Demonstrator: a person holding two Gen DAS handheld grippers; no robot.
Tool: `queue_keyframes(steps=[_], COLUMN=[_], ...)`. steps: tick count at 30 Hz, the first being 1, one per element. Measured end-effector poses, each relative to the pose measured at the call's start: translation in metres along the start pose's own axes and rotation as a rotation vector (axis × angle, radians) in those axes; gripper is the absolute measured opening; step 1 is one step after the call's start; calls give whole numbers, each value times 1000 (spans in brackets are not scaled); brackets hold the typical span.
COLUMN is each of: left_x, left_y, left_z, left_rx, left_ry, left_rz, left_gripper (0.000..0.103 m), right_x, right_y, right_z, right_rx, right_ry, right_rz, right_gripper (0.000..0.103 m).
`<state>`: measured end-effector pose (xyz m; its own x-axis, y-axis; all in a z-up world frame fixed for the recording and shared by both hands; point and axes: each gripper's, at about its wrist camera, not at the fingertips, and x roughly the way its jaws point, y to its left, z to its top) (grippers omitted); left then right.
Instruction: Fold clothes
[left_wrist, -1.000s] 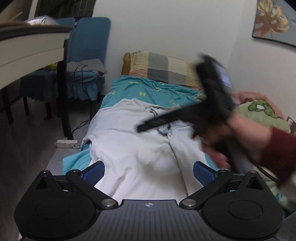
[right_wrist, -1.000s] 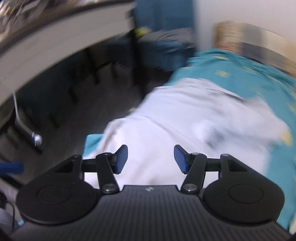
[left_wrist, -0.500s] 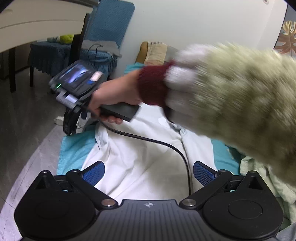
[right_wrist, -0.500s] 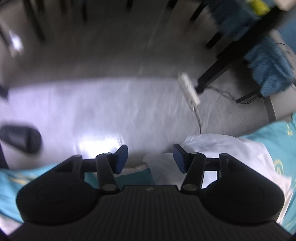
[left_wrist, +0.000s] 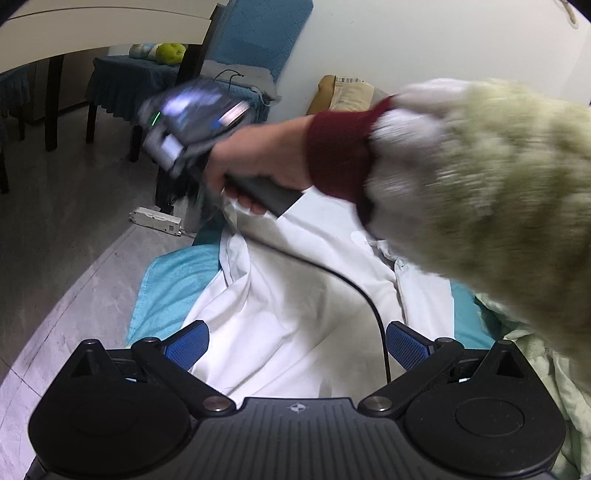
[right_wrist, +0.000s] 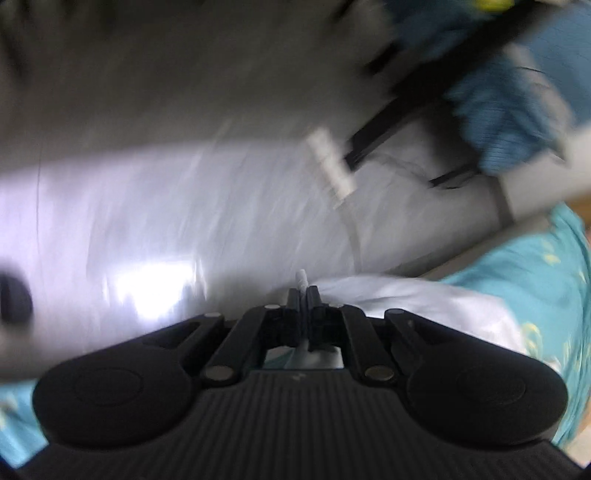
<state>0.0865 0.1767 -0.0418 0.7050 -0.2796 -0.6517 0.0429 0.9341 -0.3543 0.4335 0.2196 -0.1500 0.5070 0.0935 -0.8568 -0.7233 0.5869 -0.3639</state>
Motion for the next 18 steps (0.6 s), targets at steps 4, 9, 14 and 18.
queue_keyframes(steps=[4,9,14,18], left_x=[-5,-6,-3,8], left_y=[-1,-16,-33,-43], left_z=[-5,-5,-5,-3], left_rx=[24,76,131,164], left_ry=[-25,-60,-79,-73], left_rz=[14,31,34,42], left_gripper=[103,103,103,103], right_x=[-69,-136,-161,-130], right_y=[-59,-131,-166,-155], right_z=[-21,-89,-217,-321], right_rx=[253,626,1041,1289], right_ry=[-188,-335,-363,-269], right_rz=[-85,-176,-193,-111], right_gripper=[5,5,5,5])
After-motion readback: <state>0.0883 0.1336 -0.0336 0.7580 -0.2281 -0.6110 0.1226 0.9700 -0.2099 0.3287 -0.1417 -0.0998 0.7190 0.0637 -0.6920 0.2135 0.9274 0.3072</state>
